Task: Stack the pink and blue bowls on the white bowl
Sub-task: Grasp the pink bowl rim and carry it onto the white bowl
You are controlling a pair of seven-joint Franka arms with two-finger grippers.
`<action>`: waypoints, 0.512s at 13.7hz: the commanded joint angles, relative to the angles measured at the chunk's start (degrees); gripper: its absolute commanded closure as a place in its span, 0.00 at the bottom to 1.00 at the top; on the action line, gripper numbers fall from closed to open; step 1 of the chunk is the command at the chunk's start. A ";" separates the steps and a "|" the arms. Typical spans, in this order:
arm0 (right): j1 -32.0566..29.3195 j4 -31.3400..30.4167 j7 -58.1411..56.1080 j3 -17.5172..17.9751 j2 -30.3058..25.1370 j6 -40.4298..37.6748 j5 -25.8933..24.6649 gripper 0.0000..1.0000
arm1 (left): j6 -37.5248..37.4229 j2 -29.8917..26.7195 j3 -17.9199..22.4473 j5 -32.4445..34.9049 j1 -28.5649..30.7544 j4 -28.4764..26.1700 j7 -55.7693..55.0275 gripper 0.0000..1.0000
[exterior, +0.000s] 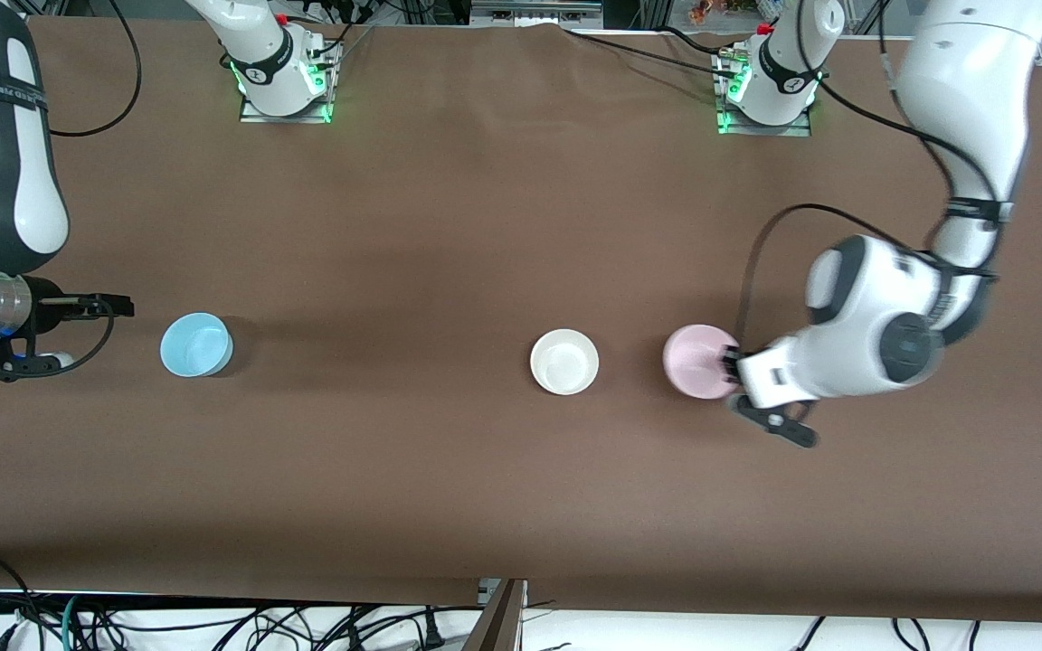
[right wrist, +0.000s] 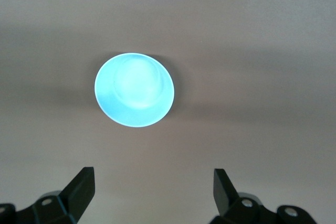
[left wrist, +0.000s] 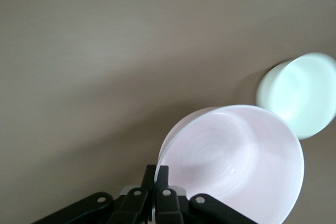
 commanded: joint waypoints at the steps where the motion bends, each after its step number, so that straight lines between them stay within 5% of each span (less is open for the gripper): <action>1: -1.11 -3.69 -0.61 0.06 -0.87 3.73 -0.25 0.00 | 0.10 5.82 1.62 -0.25 -8.73 7.31 -20.54 1.00; 7: -1.29 -10.81 -2.01 -1.70 -1.13 14.01 0.10 0.00 | 2.56 8.38 1.62 -0.42 -12.79 7.23 -30.00 1.00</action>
